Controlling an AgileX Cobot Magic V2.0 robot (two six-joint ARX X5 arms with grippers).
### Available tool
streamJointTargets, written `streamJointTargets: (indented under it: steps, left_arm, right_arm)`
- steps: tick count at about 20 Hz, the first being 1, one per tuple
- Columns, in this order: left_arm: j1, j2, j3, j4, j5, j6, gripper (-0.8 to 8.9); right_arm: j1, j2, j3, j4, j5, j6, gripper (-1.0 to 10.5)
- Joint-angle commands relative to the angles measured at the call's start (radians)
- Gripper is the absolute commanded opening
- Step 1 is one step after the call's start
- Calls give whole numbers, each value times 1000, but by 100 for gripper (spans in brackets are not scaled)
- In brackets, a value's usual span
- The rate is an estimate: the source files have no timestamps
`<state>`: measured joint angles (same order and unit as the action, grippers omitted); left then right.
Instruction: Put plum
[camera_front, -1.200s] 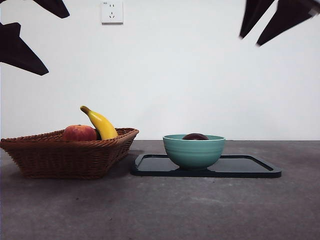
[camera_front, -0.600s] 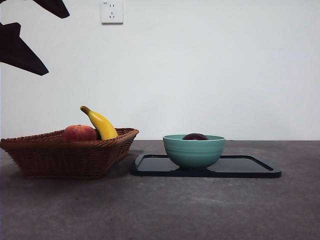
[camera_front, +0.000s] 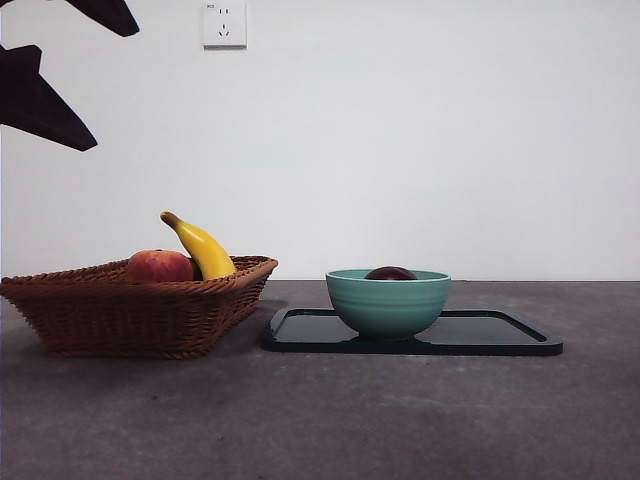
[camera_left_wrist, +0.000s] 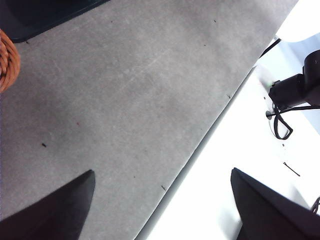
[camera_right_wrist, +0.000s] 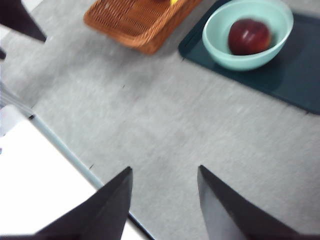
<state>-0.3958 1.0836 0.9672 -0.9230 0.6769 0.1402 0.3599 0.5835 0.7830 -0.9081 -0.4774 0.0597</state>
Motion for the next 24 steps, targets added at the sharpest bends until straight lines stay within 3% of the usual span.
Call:
streamJointTargets:
  steps: [1, 13, 19, 24]
  left_arm:
    - [-4, 5, 6, 6, 5, 8, 432]
    - [-4, 5, 6, 22, 5, 0, 432]
    - [-37, 8, 17, 250, -15, -180, 433]
    - [-90, 84, 159, 336, -212, -276, 433]
  right_arm:
    - [5, -4, 8, 21, -24, 7, 208]
    - [5, -4, 8, 33, -24, 8, 208]
    - [5, -4, 8, 34, -24, 8, 208]
    - [5, -4, 8, 40, -24, 8, 208]
